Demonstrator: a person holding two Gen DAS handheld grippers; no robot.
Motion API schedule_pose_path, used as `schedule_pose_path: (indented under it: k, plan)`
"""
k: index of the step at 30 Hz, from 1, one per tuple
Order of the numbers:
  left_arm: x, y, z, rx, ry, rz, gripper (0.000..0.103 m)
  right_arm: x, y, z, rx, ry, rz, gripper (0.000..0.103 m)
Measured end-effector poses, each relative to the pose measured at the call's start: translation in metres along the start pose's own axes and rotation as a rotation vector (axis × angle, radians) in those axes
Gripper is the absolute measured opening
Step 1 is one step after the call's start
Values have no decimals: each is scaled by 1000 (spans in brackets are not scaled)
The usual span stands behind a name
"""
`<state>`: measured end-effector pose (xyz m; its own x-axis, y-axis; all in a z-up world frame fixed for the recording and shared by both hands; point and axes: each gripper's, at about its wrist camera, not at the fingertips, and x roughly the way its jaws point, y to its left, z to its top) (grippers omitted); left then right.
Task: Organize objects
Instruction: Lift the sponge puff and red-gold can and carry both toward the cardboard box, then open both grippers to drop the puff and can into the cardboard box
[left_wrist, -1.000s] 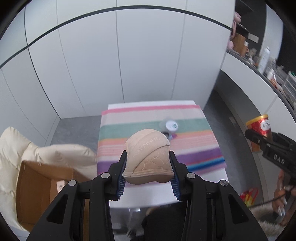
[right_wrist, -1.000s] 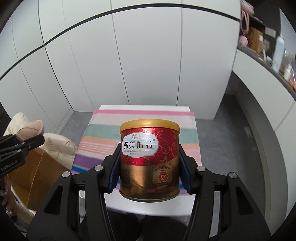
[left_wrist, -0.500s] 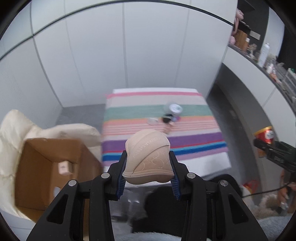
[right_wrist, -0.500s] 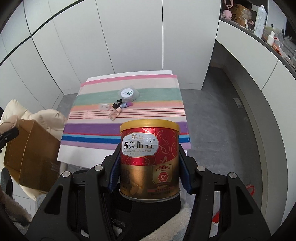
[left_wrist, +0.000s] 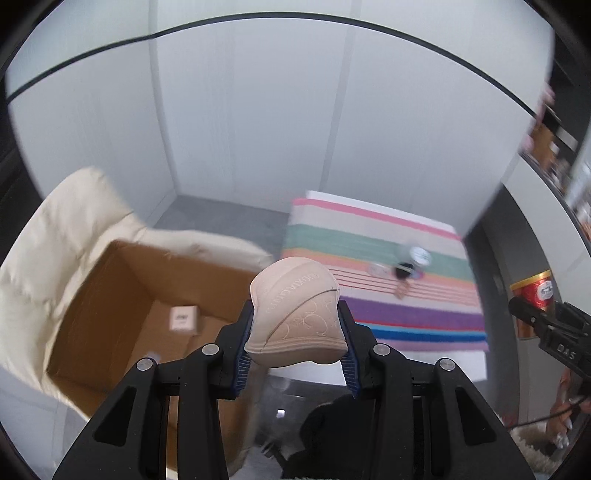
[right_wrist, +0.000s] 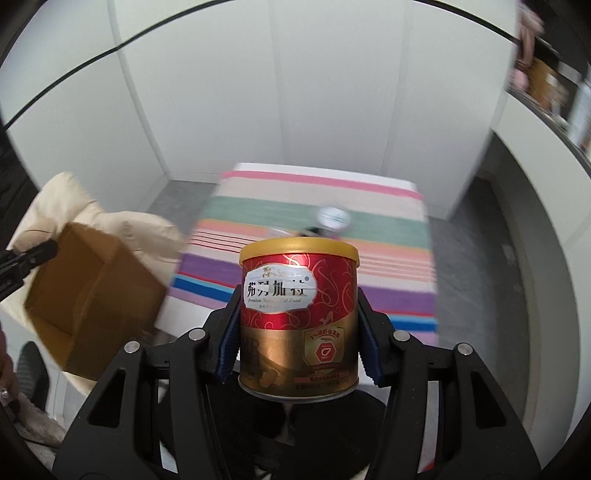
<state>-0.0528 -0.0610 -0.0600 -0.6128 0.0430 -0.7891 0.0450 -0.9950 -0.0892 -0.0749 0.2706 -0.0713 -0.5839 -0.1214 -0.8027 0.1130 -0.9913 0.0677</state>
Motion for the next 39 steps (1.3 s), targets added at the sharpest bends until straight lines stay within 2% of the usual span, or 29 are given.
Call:
schedule_pose_path:
  k: [4,7,10,13,19,20,21,22,23,24,25,27,31,39]
  plan:
    - [10,59,-7,-107,11,129,41,21,67,25,-101,-5,82,56]
    - [14,97,-16,-190,40,174,41,29,129,38,-196,-13,162,56]
    - [11,130,-26,-258,47,219,41,33,183,39,-285,-17,210,56]
    - [0,153,-38,-281,34,295,41,37,227,34,-359,-9,259,56]
    - [-13,186,-57,-331,32,320,43,47,284,20,-436,17,328,56]
    - [-14,187,-58,-332,24,317,52,49,289,18,-442,22,335,56]
    - [-17,190,-60,-338,-6,283,67,51,296,16,-451,25,340,56]
    - [-19,190,-60,-336,-22,261,72,51,298,14,-452,21,339,56]
    - [-21,190,-59,-332,-25,266,80,51,302,13,-452,8,332,63]
    - [-22,190,-58,-327,-25,290,89,52,307,12,-457,2,314,76]
    - [-22,189,-59,-321,-27,308,92,54,309,12,-462,-12,295,102]
    - [-22,189,-59,-314,-23,322,94,51,311,12,-467,-30,304,103]
    - [-19,195,-60,-362,-13,255,93,50,312,14,-451,-13,328,103]
    - [-18,184,-59,-334,-20,256,94,52,297,17,-400,-11,331,103]
